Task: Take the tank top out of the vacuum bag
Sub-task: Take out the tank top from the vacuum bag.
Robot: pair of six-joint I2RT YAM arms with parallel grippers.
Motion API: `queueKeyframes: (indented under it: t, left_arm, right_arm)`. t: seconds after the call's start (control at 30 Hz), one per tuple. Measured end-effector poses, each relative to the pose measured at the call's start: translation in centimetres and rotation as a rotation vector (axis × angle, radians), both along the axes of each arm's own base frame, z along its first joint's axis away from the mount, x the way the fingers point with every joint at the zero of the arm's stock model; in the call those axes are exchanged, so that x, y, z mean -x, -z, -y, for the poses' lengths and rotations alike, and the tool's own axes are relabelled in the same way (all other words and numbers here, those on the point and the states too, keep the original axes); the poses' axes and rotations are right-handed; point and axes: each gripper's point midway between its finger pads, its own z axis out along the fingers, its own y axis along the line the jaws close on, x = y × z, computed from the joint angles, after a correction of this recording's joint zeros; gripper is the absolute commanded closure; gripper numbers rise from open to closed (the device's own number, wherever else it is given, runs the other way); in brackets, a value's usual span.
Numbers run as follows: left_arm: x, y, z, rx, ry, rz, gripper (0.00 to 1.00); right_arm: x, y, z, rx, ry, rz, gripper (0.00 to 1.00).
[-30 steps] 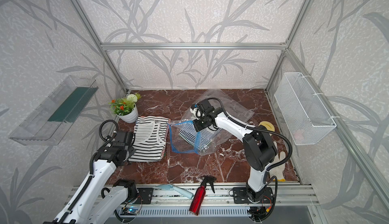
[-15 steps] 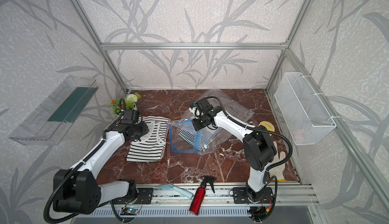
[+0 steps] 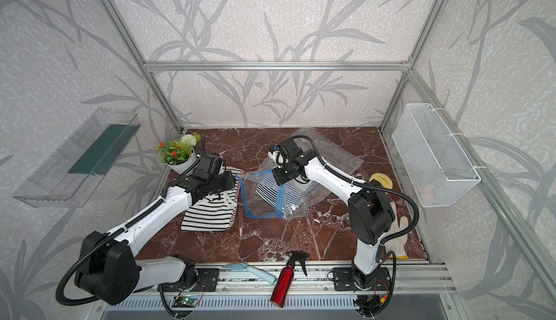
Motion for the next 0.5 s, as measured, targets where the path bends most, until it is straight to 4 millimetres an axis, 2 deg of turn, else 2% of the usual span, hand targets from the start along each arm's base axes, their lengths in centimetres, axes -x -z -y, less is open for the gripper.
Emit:
queueKeyframes:
  t: [0.1,0.2,0.33,0.43,0.5]
  left_arm:
    - [-0.5,0.0,-0.6,-0.035,-0.025,-0.009,0.68]
    - [-1.7,-0.5,-0.1,-0.034,-0.025,-0.004,0.68]
    - [-1.4,0.1,0.2,-0.024,-0.032,-0.008,0.68]
    - [-1.1,1.1,-1.2,-0.085,-0.078,-0.023,0.66]
    - [-1.8,1.8,-2.9,-0.12,-0.13,-0.034,0.66]
  right_arm:
    - [0.0,-0.1,0.0,-0.001,-0.001,0.002,1.0]
    - [0.0,-0.4,0.0,-0.002,0.001,0.008,1.0]
    - [-0.1,-0.8,0.2,-0.002,0.006,0.021,1.0]
    - [0.0,-0.8,0.1,-0.004,0.005,0.022,1.0]
    - [0.0,-0.8,0.0,-0.006,0.002,0.02,1.0]
